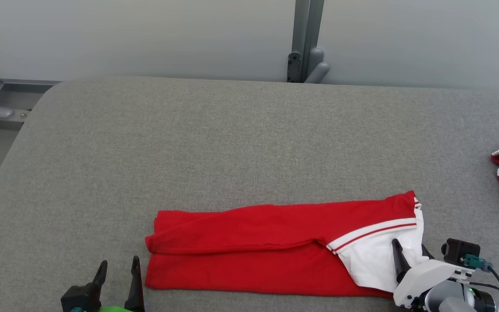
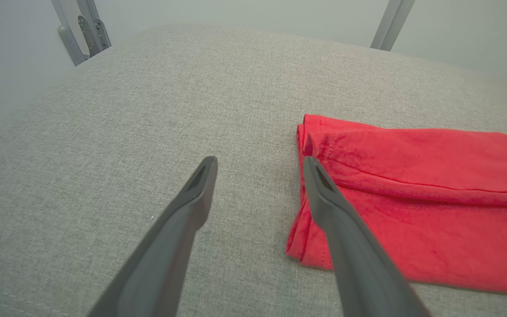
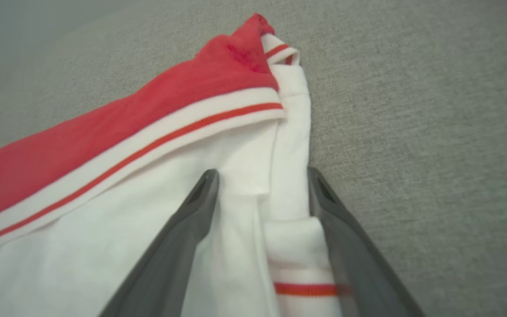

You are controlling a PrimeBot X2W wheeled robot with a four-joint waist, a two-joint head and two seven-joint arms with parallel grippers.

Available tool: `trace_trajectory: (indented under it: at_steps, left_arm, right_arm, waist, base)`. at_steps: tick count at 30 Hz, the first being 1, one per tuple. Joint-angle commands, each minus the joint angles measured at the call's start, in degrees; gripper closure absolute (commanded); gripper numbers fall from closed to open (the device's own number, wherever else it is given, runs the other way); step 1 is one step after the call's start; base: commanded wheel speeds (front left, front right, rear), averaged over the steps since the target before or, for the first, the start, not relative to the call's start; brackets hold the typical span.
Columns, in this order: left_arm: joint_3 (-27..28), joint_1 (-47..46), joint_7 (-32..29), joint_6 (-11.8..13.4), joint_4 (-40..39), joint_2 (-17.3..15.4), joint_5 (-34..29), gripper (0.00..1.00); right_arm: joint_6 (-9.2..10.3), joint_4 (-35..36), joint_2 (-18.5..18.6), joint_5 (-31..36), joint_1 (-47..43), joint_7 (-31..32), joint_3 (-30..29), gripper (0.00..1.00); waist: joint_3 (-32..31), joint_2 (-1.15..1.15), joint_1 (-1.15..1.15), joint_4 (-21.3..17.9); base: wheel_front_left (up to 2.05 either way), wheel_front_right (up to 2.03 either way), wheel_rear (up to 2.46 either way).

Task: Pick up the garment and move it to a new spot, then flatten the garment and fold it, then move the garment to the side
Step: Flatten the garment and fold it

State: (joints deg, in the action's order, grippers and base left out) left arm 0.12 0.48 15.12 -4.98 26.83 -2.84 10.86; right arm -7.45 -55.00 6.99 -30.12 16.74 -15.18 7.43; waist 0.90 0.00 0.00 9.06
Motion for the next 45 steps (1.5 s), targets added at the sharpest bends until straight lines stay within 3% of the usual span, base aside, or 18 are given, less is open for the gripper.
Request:
trace_trajectory:
  at_steps: [1,6,13,17,21,25,30,38,45]
  left_arm:
    - [0.0,-0.8,0.0,-0.1,-0.2,-0.2,0.3,0.0]
    - [-0.1,-0.5,0.0,0.0,-0.4,-0.2,1.0,0.0]
    - [-0.8,-0.7,0.0,-0.4,-0.3,-0.2,2.2,0.0]
    - [-1.2,-0.6,0.0,-0.5,-0.3,-0.2,2.6,0.0]
    - [-1.4,-0.2,0.0,-0.5,0.1,-0.2,3.1,0.0]
    - [-1.7,0.1,0.0,-0.5,0.4,-0.2,3.5,0.0]
    - [-2.0,0.9,0.0,-0.5,0.8,-0.2,3.8,0.0]
    - [-3.9,1.1,0.0,-0.6,1.6,-0.2,4.0,0.0]
    - [-6.2,0.3,0.0,-1.2,2.4,-0.2,3.2,0.0]
  right_arm:
    - [-0.05,-1.4,-1.4,-0.8,-0.7,0.8,1.9,0.98]
    - [-0.04,-1.6,-1.3,-3.7,-0.5,0.9,3.1,1.0]
    - [0.09,-0.5,2.1,-7.6,0.9,0.2,-1.2,1.0]
    - [0.02,3.3,3.7,-5.8,0.1,0.0,-8.8,1.0]
    - [0.02,6.0,2.6,-1.3,-1.7,0.0,-15.8,1.0]
    - [0.0,11.0,0.3,3.0,-3.2,0.0,-17.2,1.0]
    - [-0.03,17.7,-2.2,4.8,-4.7,0.0,-8.6,1.0]
    - [-0.03,24.2,-3.0,-0.6,-5.3,2.5,9.4,1.0]
    - [-0.02,24.8,-3.6,-5.3,-4.8,3.8,21.5,1.0]
  waist:
    - [0.3,0.0,0.0,0.2]
    - [0.4,0.0,0.0,0.0]
    - [0.5,0.0,0.0,-0.7]
    - [0.5,0.0,0.0,-1.3]
    - [0.3,0.0,0.0,-1.7]
    - [-0.2,0.0,0.0,-2.1]
    - [-1.0,0.0,0.0,-2.8]
    - [-2.4,0.0,0.0,-2.6]
    - [-2.7,0.0,0.0,0.4]
  base:
    - [0.0,0.0,0.0]
    - [0.0,0.0,0.0]
    - [0.0,0.0,0.0]
    - [0.0,0.0,0.0]
    - [0.0,0.0,0.0]
    - [0.0,0.0,0.0]
    - [0.0,0.0,0.0]
    - [0.0,0.0,0.0]
    - [0.0,0.0,0.0]
